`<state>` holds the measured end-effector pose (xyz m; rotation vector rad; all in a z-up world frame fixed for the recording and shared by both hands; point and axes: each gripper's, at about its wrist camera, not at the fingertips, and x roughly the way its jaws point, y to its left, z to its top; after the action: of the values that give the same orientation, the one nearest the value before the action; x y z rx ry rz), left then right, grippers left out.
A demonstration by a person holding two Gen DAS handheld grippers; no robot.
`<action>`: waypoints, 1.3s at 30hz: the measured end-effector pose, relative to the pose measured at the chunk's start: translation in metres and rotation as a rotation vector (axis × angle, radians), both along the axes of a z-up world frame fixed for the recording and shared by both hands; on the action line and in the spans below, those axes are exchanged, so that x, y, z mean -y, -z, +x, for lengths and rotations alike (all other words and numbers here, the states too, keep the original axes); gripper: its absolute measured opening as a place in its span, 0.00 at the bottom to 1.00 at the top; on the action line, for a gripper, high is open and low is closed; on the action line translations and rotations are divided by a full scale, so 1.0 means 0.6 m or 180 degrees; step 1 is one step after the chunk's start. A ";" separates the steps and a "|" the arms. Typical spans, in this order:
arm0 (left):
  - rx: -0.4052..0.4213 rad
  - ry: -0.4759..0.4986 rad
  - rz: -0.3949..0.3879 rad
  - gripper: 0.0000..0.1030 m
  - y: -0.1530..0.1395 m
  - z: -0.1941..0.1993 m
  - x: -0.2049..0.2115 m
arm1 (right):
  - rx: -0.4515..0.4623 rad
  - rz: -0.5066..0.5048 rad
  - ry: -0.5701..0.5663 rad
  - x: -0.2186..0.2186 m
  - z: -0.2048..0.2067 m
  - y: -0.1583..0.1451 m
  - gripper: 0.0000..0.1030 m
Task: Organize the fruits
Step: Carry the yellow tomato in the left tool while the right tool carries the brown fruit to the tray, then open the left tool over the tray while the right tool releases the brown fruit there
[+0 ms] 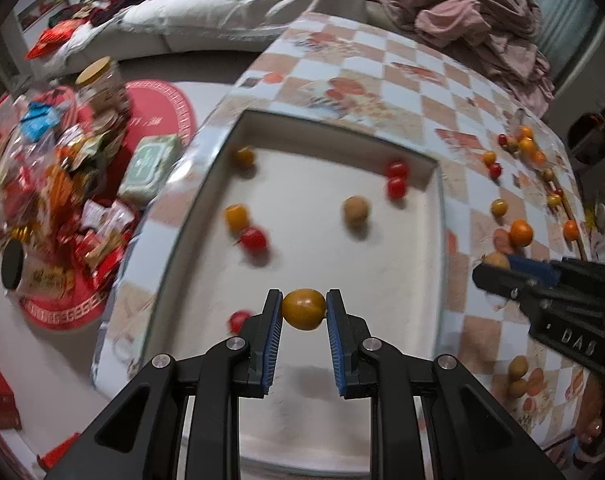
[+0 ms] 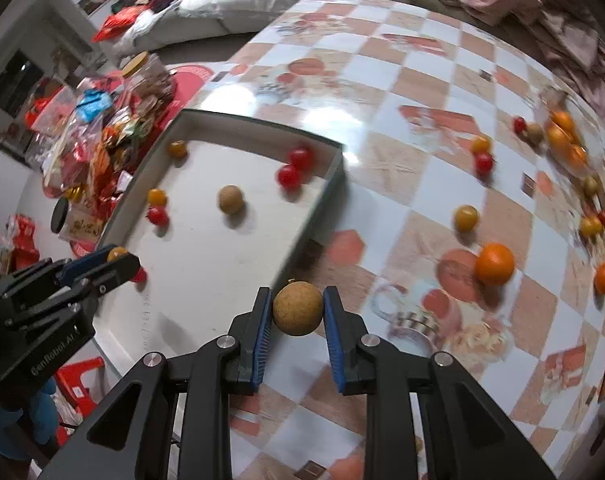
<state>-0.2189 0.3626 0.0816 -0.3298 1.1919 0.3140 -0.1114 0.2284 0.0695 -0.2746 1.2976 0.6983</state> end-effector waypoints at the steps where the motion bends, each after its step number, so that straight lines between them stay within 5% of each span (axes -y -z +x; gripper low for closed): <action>1: -0.0015 -0.0037 0.0001 0.23 0.002 -0.008 -0.005 | -0.0002 0.0002 -0.0040 -0.009 -0.003 0.000 0.27; 19: -0.0212 -0.0604 0.0037 0.23 0.062 -0.083 -0.068 | -0.0088 -0.0044 -0.0498 -0.120 -0.032 0.042 0.27; 39: -0.0355 -0.0543 0.0086 0.23 0.097 -0.071 -0.064 | 0.0055 -0.0258 -0.0559 -0.161 -0.017 0.093 0.27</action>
<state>-0.2614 0.4012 0.0231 -0.3953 1.2706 0.5018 -0.1217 0.3247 0.0136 -0.4637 1.2971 0.7907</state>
